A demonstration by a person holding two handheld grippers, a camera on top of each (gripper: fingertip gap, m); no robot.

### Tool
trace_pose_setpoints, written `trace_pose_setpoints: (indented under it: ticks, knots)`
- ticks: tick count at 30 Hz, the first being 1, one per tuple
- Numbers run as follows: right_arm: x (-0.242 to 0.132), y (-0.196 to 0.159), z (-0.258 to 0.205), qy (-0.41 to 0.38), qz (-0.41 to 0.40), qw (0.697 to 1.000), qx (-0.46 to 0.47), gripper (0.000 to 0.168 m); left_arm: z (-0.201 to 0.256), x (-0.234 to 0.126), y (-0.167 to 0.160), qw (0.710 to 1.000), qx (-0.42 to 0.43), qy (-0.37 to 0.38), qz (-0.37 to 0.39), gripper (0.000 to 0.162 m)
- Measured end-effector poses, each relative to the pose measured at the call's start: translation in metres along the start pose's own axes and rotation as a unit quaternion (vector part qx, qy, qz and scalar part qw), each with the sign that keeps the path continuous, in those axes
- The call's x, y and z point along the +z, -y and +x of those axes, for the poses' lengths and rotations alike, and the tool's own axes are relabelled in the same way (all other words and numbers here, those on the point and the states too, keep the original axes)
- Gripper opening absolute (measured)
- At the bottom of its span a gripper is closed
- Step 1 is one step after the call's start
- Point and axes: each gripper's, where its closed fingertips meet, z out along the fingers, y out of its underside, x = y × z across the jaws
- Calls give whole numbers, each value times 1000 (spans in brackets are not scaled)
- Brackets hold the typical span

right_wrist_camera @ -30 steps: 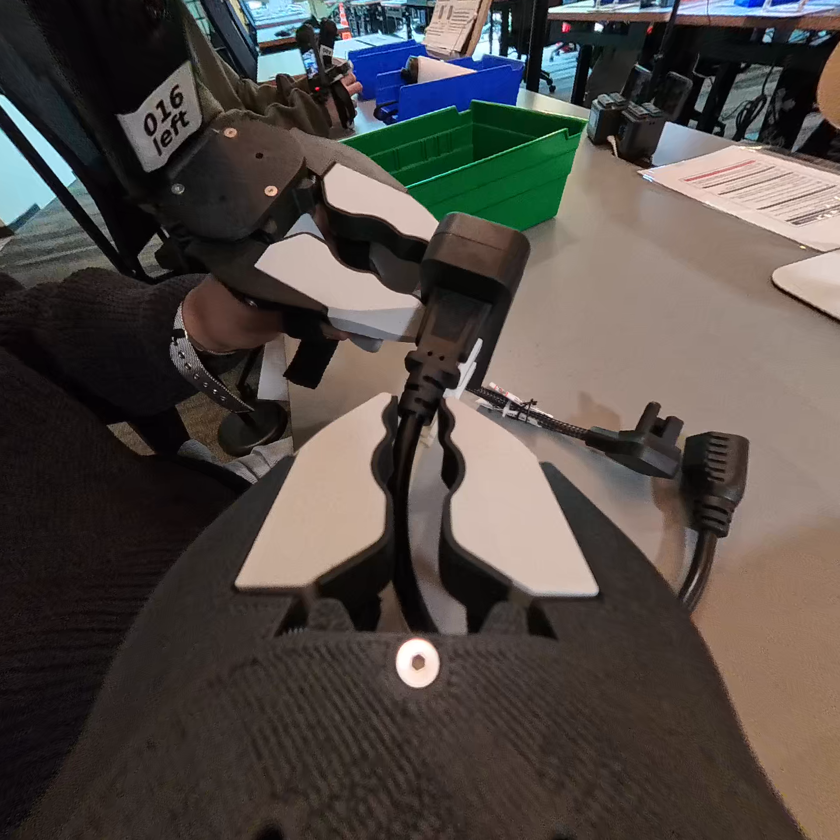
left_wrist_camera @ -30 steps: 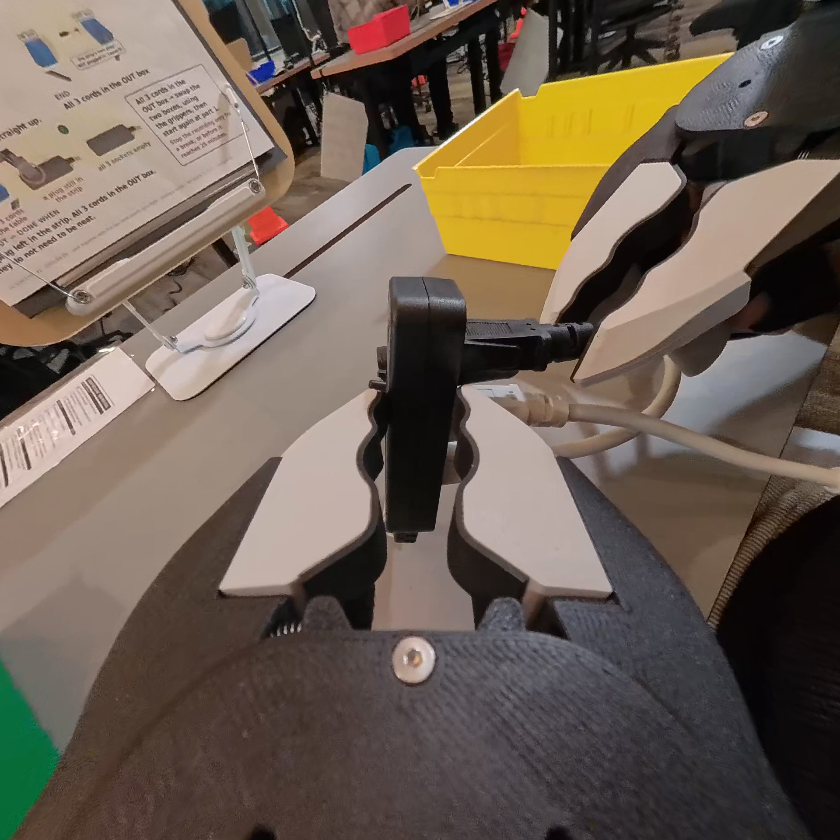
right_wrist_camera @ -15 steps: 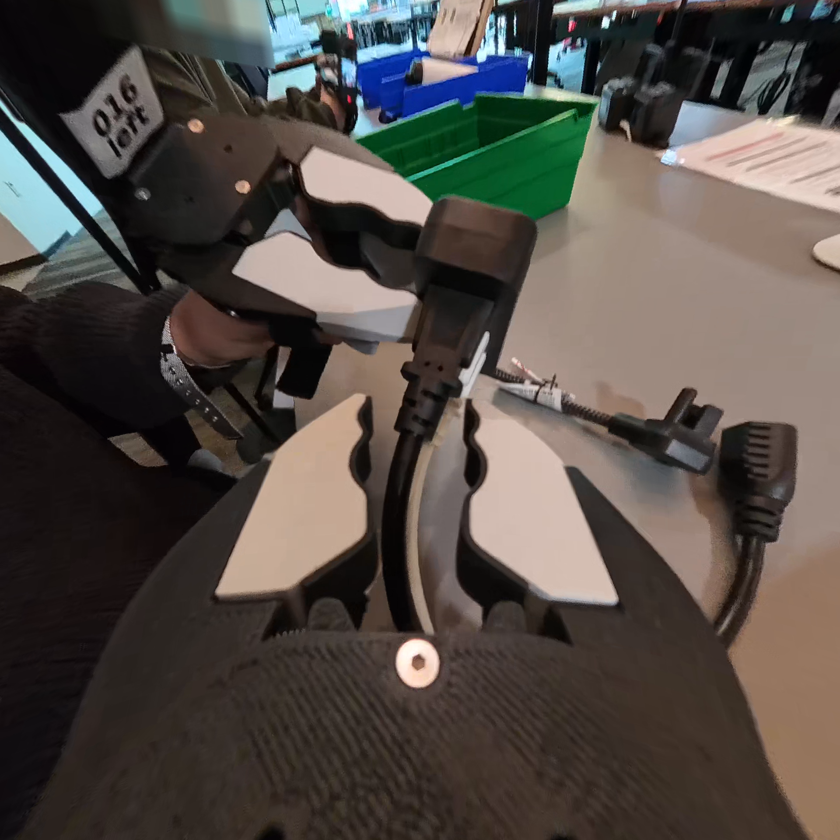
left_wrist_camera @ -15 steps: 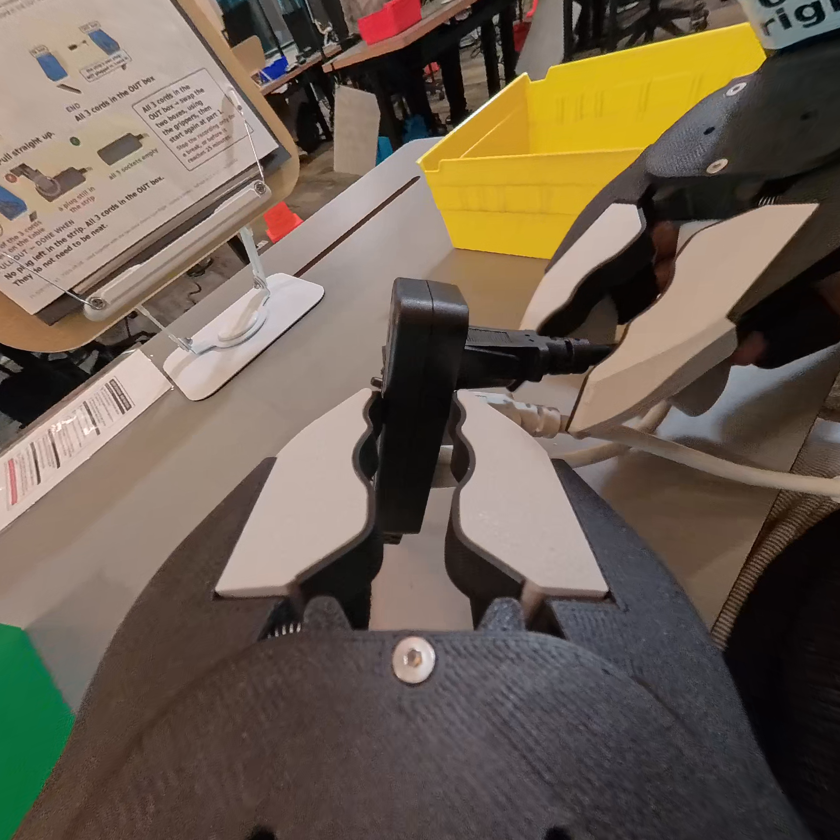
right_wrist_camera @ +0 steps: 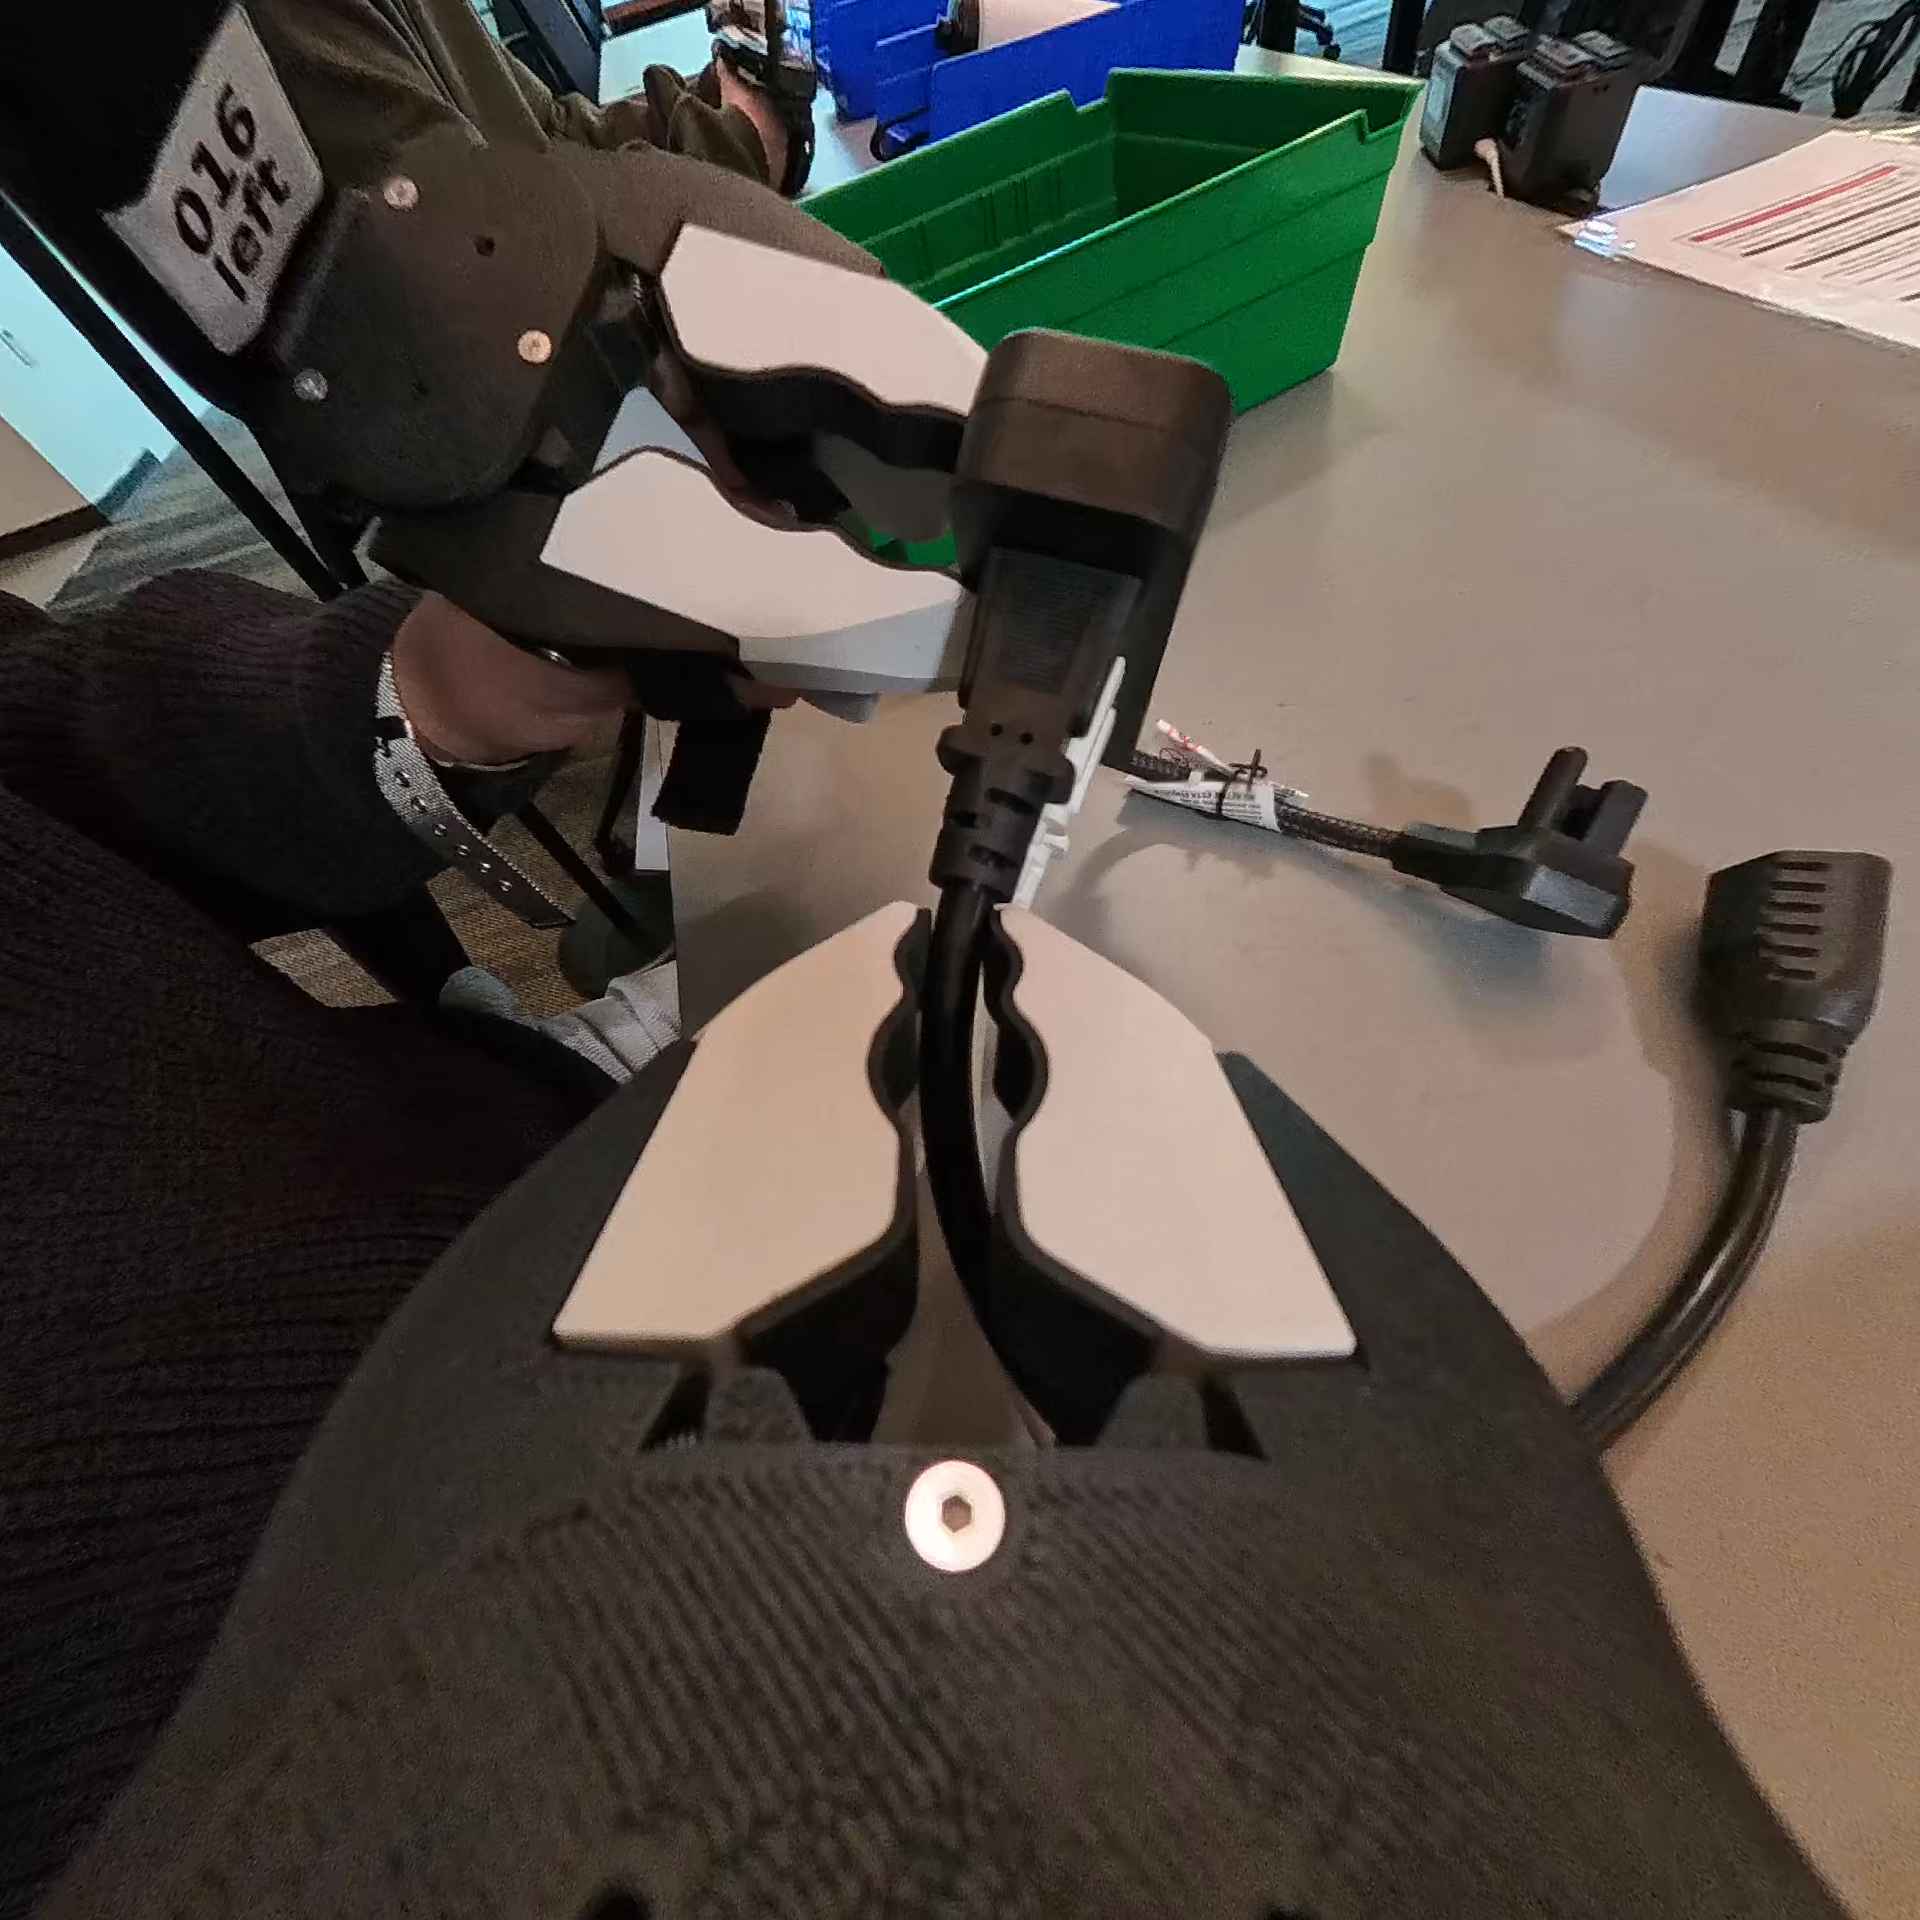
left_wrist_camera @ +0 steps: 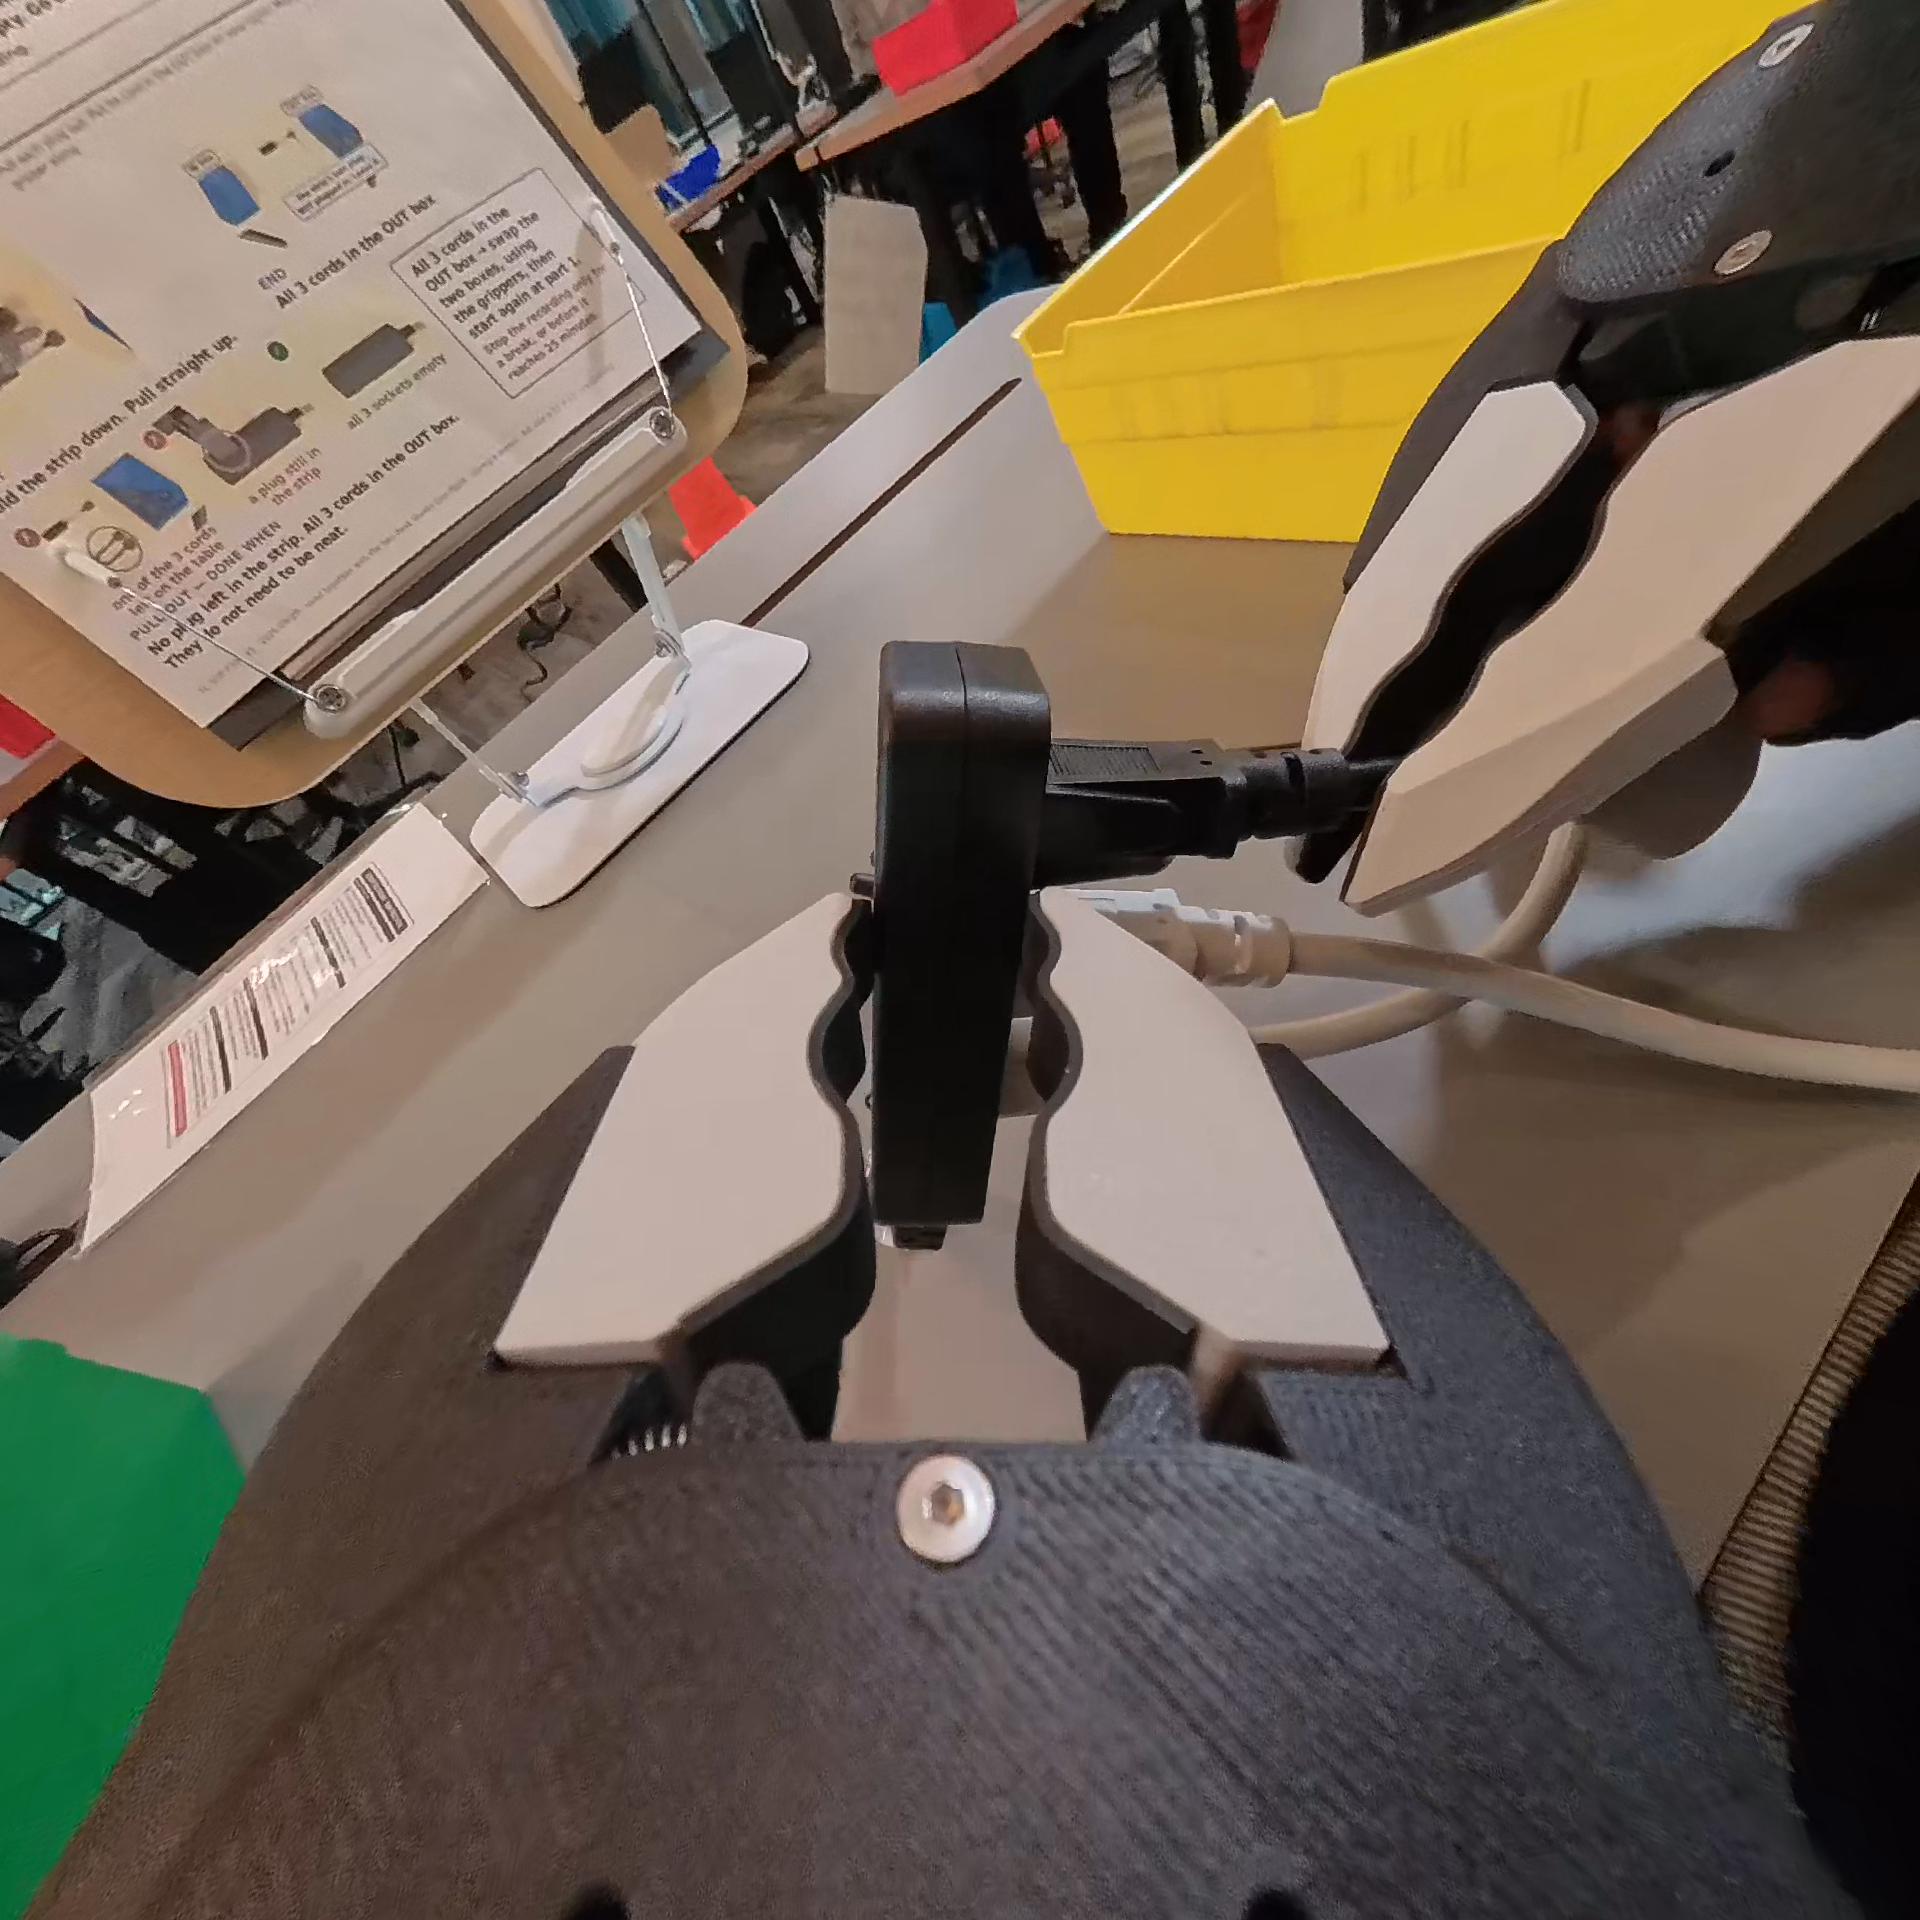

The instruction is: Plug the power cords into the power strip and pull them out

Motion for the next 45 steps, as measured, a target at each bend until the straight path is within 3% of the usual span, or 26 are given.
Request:
trace_pose_setpoints:
  ticks: [8,10,11,15,20,30,35,45]
  knots:
    - [-5,5,-6,15,11,999,-30,10,3,-1,4,997,-36,-40,56,33]
    - [-5,7,-11,32,15,999,-26,9,14,3,2,991,-69,-96,61,71]
    - [-5,6,-12,38,13,999,-24,9,21,5,-1,986,-91,-127,53,79]
    - [-5,5,-16,43,5,998,-43,9,20,2,3,985,-86,-129,70,59]
    - [-8,4,-22,70,1,996,-59,9,34,-3,1,972,-101,-198,78,84]
    - [-14,-3,-31,142,-17,988,-64,10,46,-23,13,921,-180,-321,125,85]
    - [-13,-6,-33,152,-23,986,-64,10,52,-18,8,926,-169,-318,111,84]
    - [-11,-9,-36,160,-25,985,-58,10,47,-14,6,943,-140,-282,110,58]
